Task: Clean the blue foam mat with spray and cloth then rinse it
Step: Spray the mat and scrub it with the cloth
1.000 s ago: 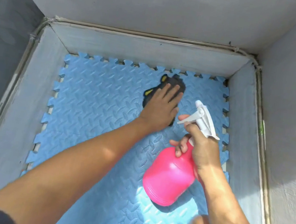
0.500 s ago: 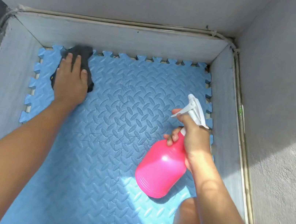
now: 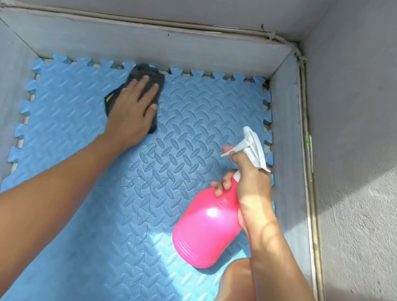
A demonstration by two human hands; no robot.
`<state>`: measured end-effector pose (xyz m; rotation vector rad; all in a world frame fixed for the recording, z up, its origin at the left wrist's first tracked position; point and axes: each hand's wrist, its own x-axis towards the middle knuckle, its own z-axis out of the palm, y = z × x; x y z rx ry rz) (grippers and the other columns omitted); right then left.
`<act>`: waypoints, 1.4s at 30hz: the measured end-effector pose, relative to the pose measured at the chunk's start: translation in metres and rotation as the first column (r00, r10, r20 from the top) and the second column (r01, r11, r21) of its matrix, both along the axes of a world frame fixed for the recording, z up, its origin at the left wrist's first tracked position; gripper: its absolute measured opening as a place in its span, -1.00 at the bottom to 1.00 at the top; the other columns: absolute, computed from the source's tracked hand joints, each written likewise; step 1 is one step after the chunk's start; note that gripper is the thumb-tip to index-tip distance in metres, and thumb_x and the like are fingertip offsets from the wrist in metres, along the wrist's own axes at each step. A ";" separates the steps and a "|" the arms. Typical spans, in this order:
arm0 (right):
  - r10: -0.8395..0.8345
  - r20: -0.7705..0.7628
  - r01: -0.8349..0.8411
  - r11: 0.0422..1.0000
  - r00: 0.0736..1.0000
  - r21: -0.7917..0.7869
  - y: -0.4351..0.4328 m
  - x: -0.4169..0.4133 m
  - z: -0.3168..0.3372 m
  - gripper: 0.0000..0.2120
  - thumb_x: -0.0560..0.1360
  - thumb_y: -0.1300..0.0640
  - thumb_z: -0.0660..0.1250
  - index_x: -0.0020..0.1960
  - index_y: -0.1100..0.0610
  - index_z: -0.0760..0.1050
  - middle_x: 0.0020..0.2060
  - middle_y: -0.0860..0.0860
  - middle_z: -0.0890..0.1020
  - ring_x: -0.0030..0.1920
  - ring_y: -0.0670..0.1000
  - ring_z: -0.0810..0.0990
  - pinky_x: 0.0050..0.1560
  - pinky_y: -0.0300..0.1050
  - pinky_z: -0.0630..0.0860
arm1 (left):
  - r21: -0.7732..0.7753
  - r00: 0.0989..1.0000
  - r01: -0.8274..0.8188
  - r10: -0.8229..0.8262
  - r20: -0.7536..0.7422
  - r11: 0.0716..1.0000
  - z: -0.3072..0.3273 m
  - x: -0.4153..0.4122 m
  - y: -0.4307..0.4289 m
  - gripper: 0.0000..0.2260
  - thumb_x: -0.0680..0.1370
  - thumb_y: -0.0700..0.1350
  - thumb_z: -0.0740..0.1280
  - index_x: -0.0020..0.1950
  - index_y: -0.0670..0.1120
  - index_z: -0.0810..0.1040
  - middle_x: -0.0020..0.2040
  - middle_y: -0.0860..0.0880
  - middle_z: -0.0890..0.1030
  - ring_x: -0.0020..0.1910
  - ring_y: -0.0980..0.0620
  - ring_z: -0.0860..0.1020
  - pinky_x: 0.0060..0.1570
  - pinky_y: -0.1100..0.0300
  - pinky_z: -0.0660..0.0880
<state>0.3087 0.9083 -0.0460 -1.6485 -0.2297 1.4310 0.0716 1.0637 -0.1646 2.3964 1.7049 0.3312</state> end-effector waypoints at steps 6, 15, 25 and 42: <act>-0.060 -0.013 0.060 0.998 0.998 -0.012 -0.002 0.008 0.000 -0.77 0.56 0.17 0.28 0.11 0.20 0.65 -0.64 0.08 0.32 -0.64 0.10 0.40 -0.06 0.19 0.63 | -0.096 0.892 0.450 -0.451 0.005 0.888 0.004 0.146 -0.018 -0.51 0.67 0.03 0.03 0.59 -0.06 0.29 0.61 -0.15 0.22 0.57 -0.25 0.21 0.51 -0.19 0.20; 0.156 0.032 -0.157 0.987 0.987 0.028 0.008 -0.015 0.005 -0.76 0.53 0.14 0.35 0.11 0.28 0.60 -0.66 0.11 0.34 -0.65 0.12 0.39 -0.16 0.17 0.49 | -0.134 0.957 0.289 -0.288 0.025 0.948 0.000 0.002 -0.127 -0.53 0.69 0.08 0.08 0.60 0.01 0.26 0.64 -0.04 0.15 0.62 -0.08 0.12 0.57 -0.09 0.09; 0.672 0.306 -0.682 0.726 0.675 -0.090 0.008 -0.099 0.008 -0.87 0.51 0.17 0.34 -0.13 0.23 0.47 -0.61 0.10 0.44 -0.63 0.10 0.45 -0.48 -0.09 0.49 | -0.122 0.869 -0.489 0.494 0.011 0.863 0.003 -0.170 -0.171 -0.53 0.71 0.00 0.06 0.60 -0.13 0.25 0.64 -0.18 0.10 0.61 -0.18 0.12 0.57 -0.04 0.03; 0.733 0.243 -0.718 0.677 0.636 -0.164 -0.062 -0.106 0.003 -0.86 0.52 0.17 0.30 -0.10 0.26 0.50 -0.58 0.13 0.50 -0.61 0.11 0.48 -0.46 -0.14 0.45 | -0.142 0.796 -0.593 0.604 0.046 0.793 0.007 -0.148 -0.199 -0.54 0.70 -0.01 0.11 0.59 -0.10 0.28 0.64 -0.14 0.10 0.62 -0.17 0.08 0.57 -0.18 0.06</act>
